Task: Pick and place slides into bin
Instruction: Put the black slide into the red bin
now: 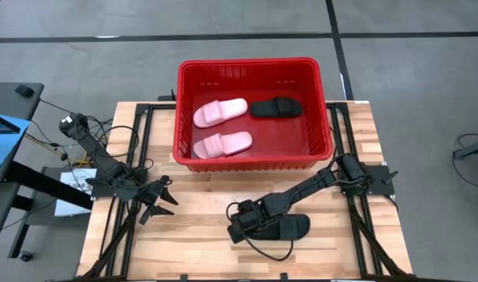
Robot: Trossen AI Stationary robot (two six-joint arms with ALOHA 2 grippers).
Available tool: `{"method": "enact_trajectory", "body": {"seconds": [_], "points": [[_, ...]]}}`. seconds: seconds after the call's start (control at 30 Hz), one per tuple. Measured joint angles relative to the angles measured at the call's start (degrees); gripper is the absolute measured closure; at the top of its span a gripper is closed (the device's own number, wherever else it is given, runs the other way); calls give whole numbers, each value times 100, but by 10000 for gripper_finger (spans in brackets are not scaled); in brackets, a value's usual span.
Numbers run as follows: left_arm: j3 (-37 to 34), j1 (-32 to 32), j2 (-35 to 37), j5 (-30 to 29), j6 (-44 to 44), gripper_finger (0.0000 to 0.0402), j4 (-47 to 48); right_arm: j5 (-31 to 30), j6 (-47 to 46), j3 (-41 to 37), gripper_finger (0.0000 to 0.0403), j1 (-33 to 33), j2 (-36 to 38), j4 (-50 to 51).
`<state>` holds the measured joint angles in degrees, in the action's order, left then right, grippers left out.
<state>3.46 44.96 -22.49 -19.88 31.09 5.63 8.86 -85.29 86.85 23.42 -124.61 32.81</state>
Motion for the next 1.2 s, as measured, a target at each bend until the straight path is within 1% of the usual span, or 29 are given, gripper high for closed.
{"method": "enact_trajectory", "body": {"seconds": [0.17, 0.47, 0.53, 0.63, 0.67, 0.8, 0.93, 1.2], "points": [[0, 1, -1, 2, 0, 219, 0, 165, -27, 17, 205, 32, -112, -6], [0, -1, 1, 0, 0, 219, 0, 35, -25, 22, 281, -17, -131, 304], [0, -1, -1, 1, 0, 219, 0, 105, -51, 24, 308, -57, -140, 333], [0, 1, -1, 1, 0, 219, 0, 98, -191, 24, 369, -72, -141, 321], [0, 0, -1, 2, 1, 219, -1, 90, -205, 24, 383, -80, -141, 311], [0, -1, 1, 2, 0, 219, 0, 89, -307, 24, 397, -101, -145, 288], [0, -1, -1, 2, 0, 219, 0, 66, -317, 59, 400, -99, -154, 301], [0, -1, 0, 2, 0, 219, 0, -249, -66, 544, 402, -33, -43, 843]]}}
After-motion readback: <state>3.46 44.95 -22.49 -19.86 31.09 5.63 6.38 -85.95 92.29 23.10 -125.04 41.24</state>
